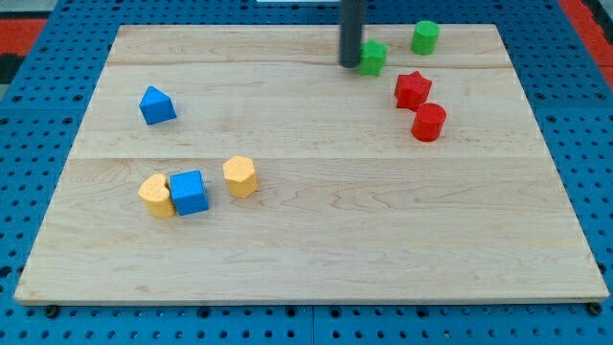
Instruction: Place the green star below the green circle
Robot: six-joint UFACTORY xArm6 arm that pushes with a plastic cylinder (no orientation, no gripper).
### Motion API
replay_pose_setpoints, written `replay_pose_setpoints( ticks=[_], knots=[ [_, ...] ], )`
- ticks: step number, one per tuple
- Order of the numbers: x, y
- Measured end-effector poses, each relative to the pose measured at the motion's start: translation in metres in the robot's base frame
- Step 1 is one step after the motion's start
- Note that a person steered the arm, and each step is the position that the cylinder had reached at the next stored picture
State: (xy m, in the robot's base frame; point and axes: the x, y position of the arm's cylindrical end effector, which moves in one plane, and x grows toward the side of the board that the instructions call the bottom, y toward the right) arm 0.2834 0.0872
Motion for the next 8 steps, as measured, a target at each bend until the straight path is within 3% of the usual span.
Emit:
replay_pose_setpoints(
  ticks=[1,3,5,6,8],
  knots=[
    [0.011,0.022],
    [-0.010,-0.034],
    [-0.012,0.049],
    [-0.011,0.012],
    [0.062,-0.105]
  ],
)
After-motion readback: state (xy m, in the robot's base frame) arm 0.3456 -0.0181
